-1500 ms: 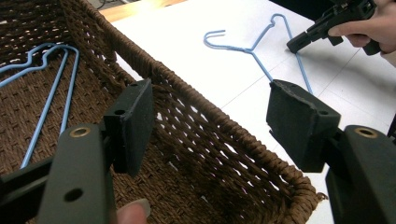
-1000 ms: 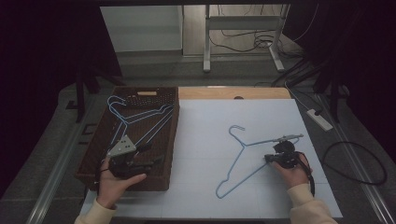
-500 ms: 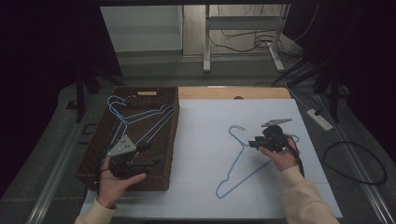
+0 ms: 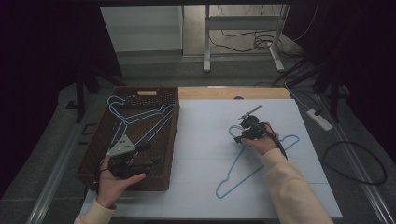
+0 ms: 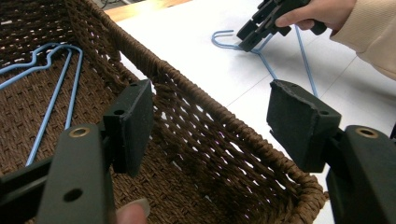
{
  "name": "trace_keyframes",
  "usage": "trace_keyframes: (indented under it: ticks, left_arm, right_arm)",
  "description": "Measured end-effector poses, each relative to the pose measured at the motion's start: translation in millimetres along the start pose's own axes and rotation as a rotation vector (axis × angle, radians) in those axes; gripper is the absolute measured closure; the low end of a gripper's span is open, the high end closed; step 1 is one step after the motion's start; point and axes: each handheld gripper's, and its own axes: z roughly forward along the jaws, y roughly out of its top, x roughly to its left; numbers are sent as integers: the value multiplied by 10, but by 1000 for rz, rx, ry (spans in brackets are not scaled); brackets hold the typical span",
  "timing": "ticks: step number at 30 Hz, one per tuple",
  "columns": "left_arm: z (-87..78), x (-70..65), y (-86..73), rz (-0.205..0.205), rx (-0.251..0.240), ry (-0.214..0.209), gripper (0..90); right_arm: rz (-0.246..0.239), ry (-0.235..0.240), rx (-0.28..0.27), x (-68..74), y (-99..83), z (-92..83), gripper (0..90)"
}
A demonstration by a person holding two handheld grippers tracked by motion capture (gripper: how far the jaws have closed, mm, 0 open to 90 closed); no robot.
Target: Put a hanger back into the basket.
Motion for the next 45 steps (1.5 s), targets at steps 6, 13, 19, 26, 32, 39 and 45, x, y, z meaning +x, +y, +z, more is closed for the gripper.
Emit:
trace_keyframes:
  ticks: [6, 13, 19, 26, 32, 39, 45]
  left_arm:
    - [-6, -4, 6, 3, 0, 0, 331]
    - [-9, -21, 10, 5, -5, 0, 331]
    - [-9, -20, 12, 7, -6, -2, 331]
    - [9, -33, 14, 8, -5, -2, 331]
    - [66, -109, 50, 17, 8, -22, 331]
    - [201, -267, 142, 19, 37, -42, 334]
    - [372, -466, 270, 25, 69, -67, 333]
  right_arm:
    - [-37, -23, 76, 53, 101, 55, 723]
    - [-29, -33, 167, 94, 224, 90, 860]
    - [-18, -43, 118, 127, 187, 60, 865]
    - [-39, -54, 27, 176, 121, -59, 865]
    - [-52, -62, -30, 222, 90, -175, 865]
    - [-54, -64, -86, 258, 47, -297, 865]
    - [-57, -62, -99, 263, 35, -324, 865]
